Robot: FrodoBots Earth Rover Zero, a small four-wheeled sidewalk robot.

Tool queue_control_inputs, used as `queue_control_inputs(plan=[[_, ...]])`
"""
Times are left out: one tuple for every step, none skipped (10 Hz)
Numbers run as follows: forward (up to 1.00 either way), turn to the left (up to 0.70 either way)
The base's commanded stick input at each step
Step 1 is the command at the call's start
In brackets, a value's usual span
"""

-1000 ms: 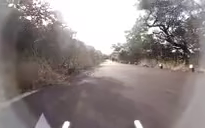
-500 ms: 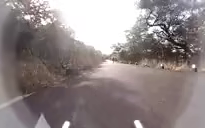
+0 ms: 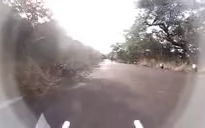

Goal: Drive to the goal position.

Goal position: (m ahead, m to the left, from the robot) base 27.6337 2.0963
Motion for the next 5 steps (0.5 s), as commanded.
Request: queue_control_inputs(plan=[[0.5, 0.0], [0.5, 0.0], [0.5, 0.0], [0.5, 0.0], [0.5, 0.0]])
